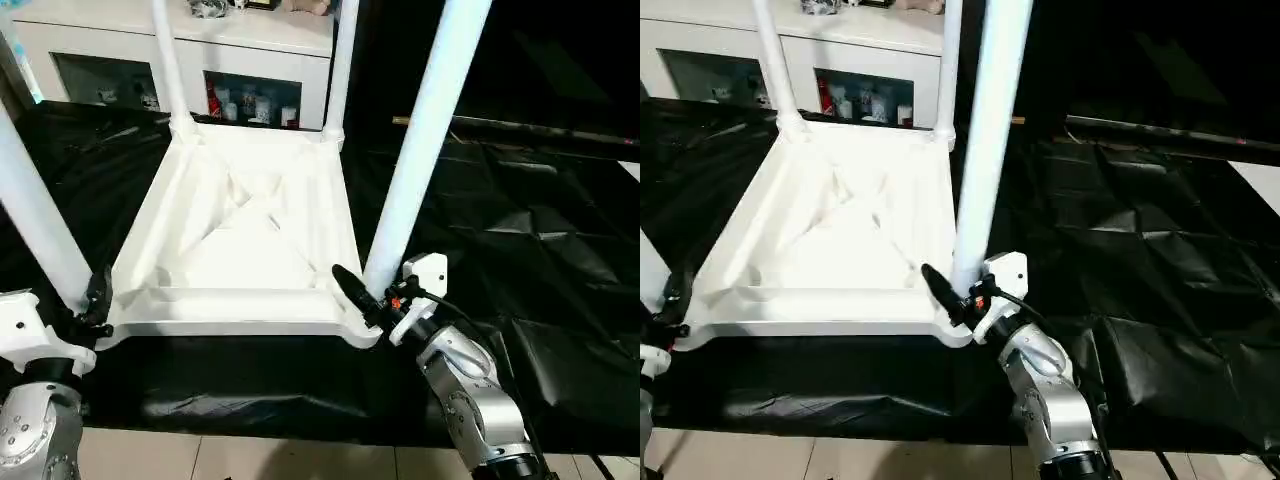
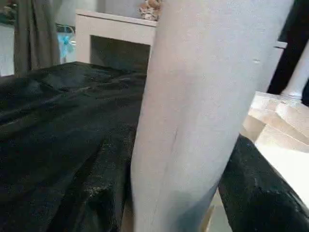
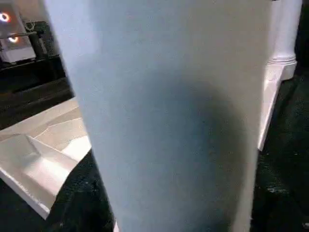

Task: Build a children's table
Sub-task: Rotate leg to tighten

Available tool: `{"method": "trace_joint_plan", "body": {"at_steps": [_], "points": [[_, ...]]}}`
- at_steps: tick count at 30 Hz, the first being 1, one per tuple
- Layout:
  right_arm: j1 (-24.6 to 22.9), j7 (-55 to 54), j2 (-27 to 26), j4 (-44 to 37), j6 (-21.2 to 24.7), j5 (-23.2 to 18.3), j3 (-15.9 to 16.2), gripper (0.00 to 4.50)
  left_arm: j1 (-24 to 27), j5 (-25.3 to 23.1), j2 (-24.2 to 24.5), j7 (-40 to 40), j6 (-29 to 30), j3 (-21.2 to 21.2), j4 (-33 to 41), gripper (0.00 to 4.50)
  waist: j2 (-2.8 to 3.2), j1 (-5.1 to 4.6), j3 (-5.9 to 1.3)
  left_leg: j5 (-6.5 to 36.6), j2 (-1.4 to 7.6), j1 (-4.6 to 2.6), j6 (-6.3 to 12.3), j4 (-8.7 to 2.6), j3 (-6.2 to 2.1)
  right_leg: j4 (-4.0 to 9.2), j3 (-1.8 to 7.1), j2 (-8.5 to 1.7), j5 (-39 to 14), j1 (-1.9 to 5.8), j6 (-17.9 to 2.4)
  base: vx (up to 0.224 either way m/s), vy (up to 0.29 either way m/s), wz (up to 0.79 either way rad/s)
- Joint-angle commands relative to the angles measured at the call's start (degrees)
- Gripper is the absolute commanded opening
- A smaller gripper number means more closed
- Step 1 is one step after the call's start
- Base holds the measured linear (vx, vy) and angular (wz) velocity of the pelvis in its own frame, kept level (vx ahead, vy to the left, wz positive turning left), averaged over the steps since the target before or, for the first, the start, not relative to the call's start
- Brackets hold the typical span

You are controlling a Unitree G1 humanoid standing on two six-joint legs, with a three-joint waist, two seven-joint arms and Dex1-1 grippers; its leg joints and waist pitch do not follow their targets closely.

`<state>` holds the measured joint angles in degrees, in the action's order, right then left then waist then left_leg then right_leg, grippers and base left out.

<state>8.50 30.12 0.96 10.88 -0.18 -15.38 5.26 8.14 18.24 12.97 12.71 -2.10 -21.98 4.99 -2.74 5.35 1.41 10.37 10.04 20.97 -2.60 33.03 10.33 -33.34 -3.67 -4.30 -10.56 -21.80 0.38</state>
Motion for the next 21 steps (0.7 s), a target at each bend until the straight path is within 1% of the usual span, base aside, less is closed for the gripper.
{"method": "trace_joint_plan", "body": {"at_steps": [1,2,3,4,5,6,7,8,10,11,12,13,14,15,16,17,18,19,20,21], "points": [[-0.3,-0.9,-0.1,-0.3,-1.1,-0.3,-0.7,2.32,-0.5,0.0,-0.4,2.5,1.0,4.0,1.4,2.32,1.43,-0.1,-1.81,23.5,3.51,-1.17,-2.99,-5.22,-1.74,3.78,2.92,-3.62,-14.9,0.88,-6.5,0.0,0.0,0.0],[-0.7,-1.5,-0.2,-0.6,-1.5,-0.3,-1.1,2.2,-0.7,-0.2,-0.5,2.9,1.2,4.7,1.5,2.27,1.65,0.07,-1.79,23.3,3.52,-1.26,-3.04,-5.21,-1.69,3.81,2.98,-3.62,-14.7,0.78,-6.5,0.0,0.0,0.0],[-1.1,-2.2,-0.3,-1.0,-1.9,-0.1,-1.5,2.11,-1.0,-0.5,-0.4,3.2,1.2,5.4,1.4,2.21,1.73,0.1,-1.79,23.4,3.52,-1.26,-3.16,-5.23,-1.71,3.81,2.97,-3.61,-14.6,0.8,-6.4,0.0,0.0,0.0],[-1.4,-2.9,-0.3,-1.3,-2.4,0.1,-2.0,2.06,-1.3,-0.9,-0.3,3.6,1.4,6.1,1.2,2.18,1.64,0.2,-1.84,23.4,3.53,-1.29,-3.23,-5.2,-1.66,3.84,2.98,-3.61,-14.6,0.8,-6.3,0.0,0.0,0.0],[-1.6,-3.4,-0.3,-1.5,-2.7,0.1,-2.5,2.03,-1.6,-1.2,-0.1,3.9,1.5,6.8,1.0,2.17,1.76,0.44,-1.81,23.4,3.5,-1.4,-3.3,-5.17,-1.63,3.83,3.05,-3.61,-14.4,0.74,-6.2,0.0,0.0,0.0],[-2.6,-4.7,-0.2,-2.3,-3.4,0.1,-3.8,1.99,-3.1,-2.0,-0.2,4.4,1.3,8.3,-0.1,2.17,2.0,0.7,-1.8,23.5,3.49,-1.43,-3.36,-5.2,-1.62,3.82,3.07,-3.58,-14.4,0.74,-6.1,0.0,0.0,0.0],[-2.6,-4.8,-0.1,-2.4,-3.5,0.1,-4.0,1.96,-3.3,-2.0,-0.2,4.4,1.3,8.4,-0.3,2.16,2.0,0.7,-1.8,23.5,3.49,-1.43,-3.36,-5.2,-1.62,3.82,3.07,-3.58,-14.4,0.74,-6.1,0.0,0.0,0.0],[-3.0,-5.2,0.0,-2.7,-3.8,0.0,-4.5,1.94,-4.2,-2.4,-0.2,4.6,1.3,9.0,-0.9,2.14,2.07,1.07,-1.75,24.3,3.48,-1.9,-3.56,-5.12,-1.53,4.0,3.12,-3.46,-14.8,0.39,-5.9,0.0,0.0,0.0],[-3.7,-6.3,0.2,-3.2,-4.4,0.4,-5.6,1.93,-6.0,-3.4,-0.3,5.2,1.0,10.3,-2.4,2.13,2.16,1.25,-1.76,24.2,3.45,-1.78,-3.7,-5.17,-1.52,4.1,3.12,-3.52,-15.1,0.51,-5.7,0.0,0.0,0.0],[-4.6,-6.9,0.6,-3.9,-4.7,0.5,-6.4,1.91,-8.1,-3.9,-0.8,5.5,1.0,11.3,-3.8,2.13,2.18,1.51,-1.76,24.5,3.48,-1.88,-3.92,-5.17,-1.53,4.1,3.15,-3.53,-15.3,0.43,-5.4,0.0,0.0,0.0],[-5.0,-7.1,0.8,-4.3,-4.9,0.5,-6.7,1.91,-8.9,-4.1,-1.0,5.7,0.9,11.7,-4.4,2.13,2.29,1.77,-1.84,24.6,3.44,-1.92,-4.21,-5.19,-1.56,4.16,3.11,-3.57,-15.5,0.51,-5.1,0.0,0.0,0.0],[-5.0,-7.1,0.8,-4.3,-4.9,0.5,-6.7,1.91,-8.9,-4.1,-1.0,5.7,0.9,11.7,-4.4,2.13,2.17,1.8,-1.86,24.4,3.49,-1.88,-4.25,-5.21,-1.59,4.1,3.12,-3.58,-15.0,0.59,-5.1,0.0,0.0,0.0],[-5.9,-7.3,1.1,-5.0,-5.1,0.5,-7.0,1.91,-10.1,-4.8,-1.3,5.7,0.8,12.5,-5.3,2.13,2.22,1.94,-2.03,23.2,3.51,-1.65,-4.26,-5.19,-1.67,3.86,3.04,-3.68,-13.3,0.92,-5.2,0.0,0.0,0.0],[-6.6,-7.7,1.3,-5.5,-5.4,0.7,-7.4,1.9,-11.4,-5.3,-1.6,6.0,0.6,13.4,-6.2,2.13,2.47,1.84,-1.93,23.1,3.5,-1.66,-4.27,-5.17,-1.66,3.84,3.11,-3.63,-12.9,0.8,-5.2,0.0,0.0,0.0],[-7.2,-8.1,1.5,-6.0,-5.5,0.7,-7.7,1.9,-12.4,-5.7,-1.9,6.2,0.4,14.2,-6.9,2.13,2.42,1.69,-1.95,22.9,3.46,-1.39,-4.13,-5.22,-1.75,3.71,3.03,-3.72,-12.5,1.12,-5.5,0.0,0.0,0.0],[-7.9,-8.6,1.7,-6.5,-5.8,1.0,-8.1,1.88,-13.3,-6.1,-2.3,6.4,0.4,15.1,-7.4,2.13,2.72,1.63,-1.98,22.9,3.44,-1.42,-4.16,-5.18,-1.8,3.72,2.99,-3.75,-12.6,1.15,-5.6,0.0,0.0,0.0],[-8.3,-8.7,1.9,-6.9,-5.7,1.0,-8.4,1.88,-13.6,-6.3,-2.7,6.6,0.4,15.8,-7.4,2.13,2.39,1.51,-2.03,22.7,3.42,-1.39,-3.94,-5.16,-1.73,3.83,2.99,-3.71,-12.4,1.23,-5.6,0.0,0.0,0.0],[-8.6,-8.9,2.1,-7.2,-5.6,1.0,-8.7,1.87,-13.9,-6.5,-3.0,6.9,0.4,16.6,-7.4,2.13,3.09,1.58,-2.01,22.6,3.46,-1.46,-4.08,-5.13,-1.83,3.72,3.02,-3.76,-12.1,1.15,-5.7,0.0,0.0,0.0],[-8.8,-8.9,2.3,-7.3,-5.7,1.1,-8.9,1.87,-14.0,-6.7,-3.2,7.0,0.3,17.1,-7.3,2.13,2.87,1.45,-1.94,22.3,3.55,-1.34,-3.78,-5.11,-1.77,3.72,3.0,-3.78,-11.4,1.29,-6.1,0.0,0.0,0.0],[-8.8,-8.9,2.5,-7.3,-5.6,1.1,-9.2,1.86,-13.8,-7.1,-3.4,6.9,0.4,17.6,-7.1,2.13,2.77,1.26,-2.05,21.8,3.46,-1.2,-3.49,-5.06,-1.76,3.63,2.92,-3.76,-10.9,1.55,-6.4,0.0,0.0,0.0]]}}
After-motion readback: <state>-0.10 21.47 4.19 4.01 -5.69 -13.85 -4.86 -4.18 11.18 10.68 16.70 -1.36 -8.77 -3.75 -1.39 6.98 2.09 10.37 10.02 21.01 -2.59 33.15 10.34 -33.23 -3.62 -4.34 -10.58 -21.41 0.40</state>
